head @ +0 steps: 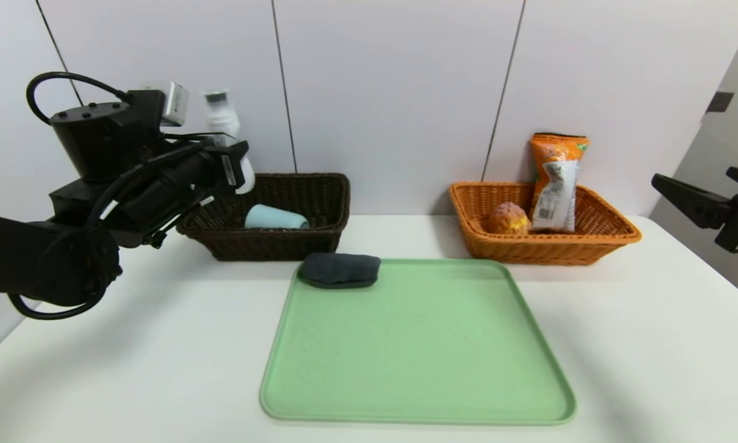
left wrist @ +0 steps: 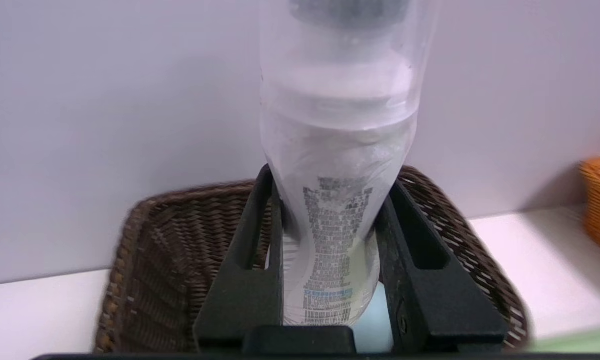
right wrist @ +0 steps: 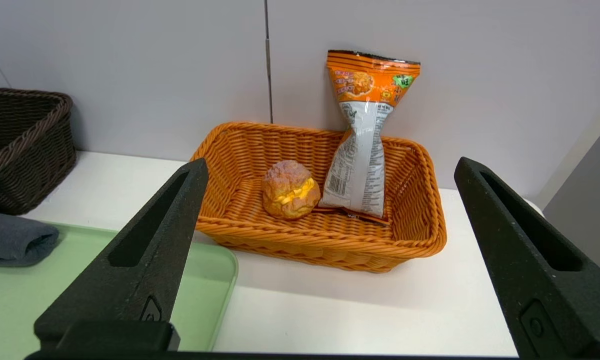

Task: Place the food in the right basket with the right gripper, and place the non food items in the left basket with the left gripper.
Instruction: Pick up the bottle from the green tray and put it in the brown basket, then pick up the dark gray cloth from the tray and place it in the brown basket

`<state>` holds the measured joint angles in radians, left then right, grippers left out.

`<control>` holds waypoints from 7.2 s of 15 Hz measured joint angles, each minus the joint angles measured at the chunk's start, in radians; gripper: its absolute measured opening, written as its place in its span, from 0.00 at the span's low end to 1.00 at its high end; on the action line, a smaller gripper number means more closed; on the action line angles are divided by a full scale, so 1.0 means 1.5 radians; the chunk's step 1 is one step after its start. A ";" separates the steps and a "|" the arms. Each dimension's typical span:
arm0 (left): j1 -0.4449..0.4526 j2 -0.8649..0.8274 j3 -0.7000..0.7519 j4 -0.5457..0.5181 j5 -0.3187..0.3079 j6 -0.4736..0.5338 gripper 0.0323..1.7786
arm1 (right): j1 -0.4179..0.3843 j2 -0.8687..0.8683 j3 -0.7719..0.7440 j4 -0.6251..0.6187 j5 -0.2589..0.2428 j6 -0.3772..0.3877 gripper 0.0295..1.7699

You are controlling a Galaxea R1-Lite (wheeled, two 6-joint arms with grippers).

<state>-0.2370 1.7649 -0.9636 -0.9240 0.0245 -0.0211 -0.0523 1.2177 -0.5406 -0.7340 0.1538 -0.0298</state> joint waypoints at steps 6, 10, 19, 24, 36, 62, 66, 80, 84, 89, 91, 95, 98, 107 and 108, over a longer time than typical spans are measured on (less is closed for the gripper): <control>0.070 0.109 -0.046 0.002 -0.007 0.011 0.30 | 0.000 -0.002 0.009 -0.002 0.000 0.008 0.96; 0.084 0.143 -0.048 -0.003 -0.006 0.025 0.30 | 0.000 -0.009 0.017 0.001 0.000 0.009 0.96; 0.087 0.148 -0.044 -0.024 -0.006 0.026 0.30 | 0.000 -0.016 0.024 -0.001 0.000 0.009 0.96; 0.087 0.147 -0.045 -0.025 -0.004 0.026 0.51 | 0.000 -0.020 0.027 0.002 0.000 0.009 0.96; 0.072 -0.003 -0.050 0.093 -0.207 0.205 0.86 | 0.000 -0.022 0.029 0.002 0.000 0.009 0.96; -0.198 0.137 -0.518 1.036 -0.151 0.698 0.95 | 0.001 -0.065 0.091 0.005 0.013 0.032 0.96; -0.199 0.184 -0.525 1.007 -0.151 0.697 0.95 | 0.000 -0.064 0.095 0.005 0.012 0.032 0.96; -0.197 0.297 -0.589 0.994 -0.149 0.695 0.95 | 0.001 -0.074 0.117 0.003 0.013 0.032 0.96; -0.196 0.323 -0.626 0.998 -0.133 0.694 0.95 | 0.001 -0.075 0.120 0.004 0.025 0.033 0.96; -0.191 0.338 -0.640 0.993 -0.128 0.688 0.95 | 0.001 -0.085 0.122 0.005 0.030 0.043 0.96; -0.183 0.341 -0.644 0.994 -0.129 0.689 0.95 | 0.001 -0.091 0.121 0.006 0.037 0.043 0.96; -0.178 0.345 -0.641 0.994 -0.130 0.687 0.95 | 0.001 -0.093 0.124 0.007 0.040 0.044 0.96; -0.186 0.345 -0.640 0.994 -0.132 0.686 0.95 | 0.001 -0.093 0.124 0.007 0.039 0.046 0.96; -0.206 0.325 -0.592 0.995 -0.136 0.685 0.90 | 0.001 -0.094 0.134 0.006 0.039 0.045 0.96; -0.206 0.324 -0.590 0.995 -0.136 0.685 0.80 | 0.001 -0.094 0.134 0.006 0.040 0.045 0.96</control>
<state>-0.5464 2.2504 -1.8491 0.5689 -0.1794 1.0060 -0.0504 1.0770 -0.3400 -0.7257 0.2134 0.0383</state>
